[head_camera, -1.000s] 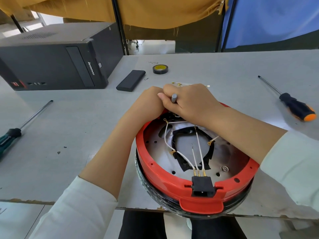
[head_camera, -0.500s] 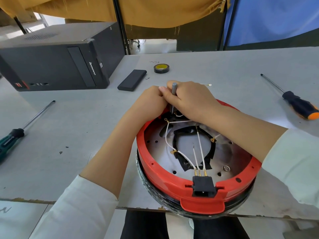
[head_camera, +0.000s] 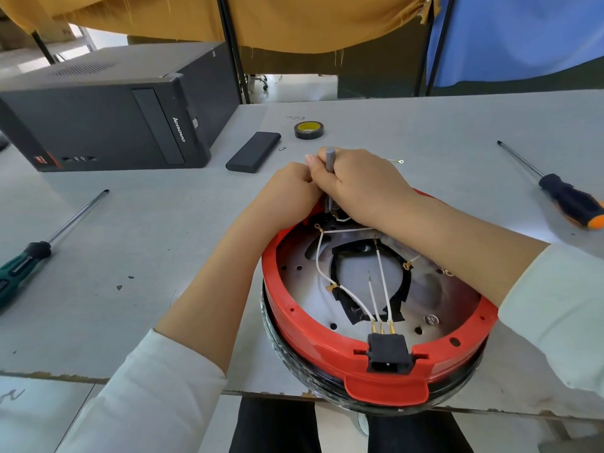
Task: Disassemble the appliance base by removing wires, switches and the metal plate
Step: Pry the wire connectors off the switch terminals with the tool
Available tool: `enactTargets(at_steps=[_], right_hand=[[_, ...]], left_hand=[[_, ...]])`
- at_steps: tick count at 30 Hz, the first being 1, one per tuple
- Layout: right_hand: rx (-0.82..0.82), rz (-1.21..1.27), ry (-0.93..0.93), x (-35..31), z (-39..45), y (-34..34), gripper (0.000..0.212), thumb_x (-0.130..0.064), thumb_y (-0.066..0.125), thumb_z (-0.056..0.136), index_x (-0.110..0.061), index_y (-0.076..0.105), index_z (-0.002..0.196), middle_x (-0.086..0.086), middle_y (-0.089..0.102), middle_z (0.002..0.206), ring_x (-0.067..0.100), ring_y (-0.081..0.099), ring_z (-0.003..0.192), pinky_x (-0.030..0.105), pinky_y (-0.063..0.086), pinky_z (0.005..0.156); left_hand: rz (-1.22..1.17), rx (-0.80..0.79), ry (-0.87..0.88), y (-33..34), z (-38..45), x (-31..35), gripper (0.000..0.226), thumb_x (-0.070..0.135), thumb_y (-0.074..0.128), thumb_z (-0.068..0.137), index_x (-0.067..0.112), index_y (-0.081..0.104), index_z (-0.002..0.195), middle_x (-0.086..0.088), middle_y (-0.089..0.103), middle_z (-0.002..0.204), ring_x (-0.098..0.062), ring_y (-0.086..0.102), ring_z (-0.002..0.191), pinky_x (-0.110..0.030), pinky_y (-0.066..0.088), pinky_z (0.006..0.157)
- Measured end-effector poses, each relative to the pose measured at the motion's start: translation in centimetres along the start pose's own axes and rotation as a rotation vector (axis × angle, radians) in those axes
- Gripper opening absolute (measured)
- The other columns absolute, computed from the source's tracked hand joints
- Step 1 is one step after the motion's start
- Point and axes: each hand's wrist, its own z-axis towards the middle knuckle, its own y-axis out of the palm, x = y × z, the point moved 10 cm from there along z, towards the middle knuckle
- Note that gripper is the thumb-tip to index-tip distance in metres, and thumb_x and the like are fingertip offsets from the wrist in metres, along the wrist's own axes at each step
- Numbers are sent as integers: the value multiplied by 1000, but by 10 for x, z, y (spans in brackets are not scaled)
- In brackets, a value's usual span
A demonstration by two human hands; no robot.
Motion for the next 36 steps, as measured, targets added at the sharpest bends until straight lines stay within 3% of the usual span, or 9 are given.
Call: enactTargets(at_steps=[4,8,13,18,21,24,26,29,36], right_hand=[[-29,45,24,2,3,3,42,-45,29,100,-16,54,82,-1,52,70,23,52,77,32,35,65],[-38,-19,13,2,3,5,44,-45,30,100,-23,34,62,-4,40,59,24,44,69,32,29,63],[42,16,-82,-1,-8,-7,42,-43,34,100,-23,29,64,-3,38,52,24,40,59,32,21,56],[137,-217,-337,-35,-23,-16,32,-41,37,98,-20,35,74,4,39,50,27,37,48,29,18,54],[78,-252,-312,-34,-20,-11,31,-39,38,100,-19,34,77,3,39,55,27,36,53,32,11,51],[51,-215,-247,-24,-15,-6,30,-42,32,101,-19,34,80,6,44,60,32,45,63,33,19,55],[30,-133,-201,-20,-14,-5,32,-43,30,100,-19,33,79,2,44,58,30,46,65,33,25,57],[8,-21,-117,-11,-9,-4,38,-44,28,100,-19,34,72,-3,43,55,20,42,58,32,27,52],[-87,10,-46,-6,7,4,49,-47,26,100,-11,50,77,6,61,71,22,53,68,32,33,58]], left_hand=[[8,-2,-1,0,-2,1,26,10,40,94,9,51,70,-9,55,70,-21,46,66,-27,35,54],[29,-20,3,0,-2,3,35,2,39,92,16,39,60,-4,43,61,-21,39,63,-27,28,51],[-12,-4,-12,0,-2,-1,30,12,40,94,2,48,66,-6,44,61,-18,37,60,-24,28,48],[141,-25,25,-1,-3,6,40,-1,38,93,17,30,58,-6,46,72,-23,42,70,-27,32,53],[116,-35,25,-1,-3,5,40,-5,37,90,16,32,57,-6,45,69,-22,41,68,-20,29,48],[-256,-78,-74,-2,-6,-9,36,2,41,92,17,54,62,7,59,52,-5,55,50,-6,38,43],[-468,-231,-112,13,-17,-13,32,18,47,97,22,67,73,13,69,62,3,64,57,-9,46,50],[-729,-347,-60,29,-25,-12,32,22,50,97,25,76,79,4,75,86,-8,71,80,-14,52,62],[-1000,-341,-94,35,-17,-24,28,11,45,96,8,73,94,-14,72,102,-25,69,96,-26,56,75]])
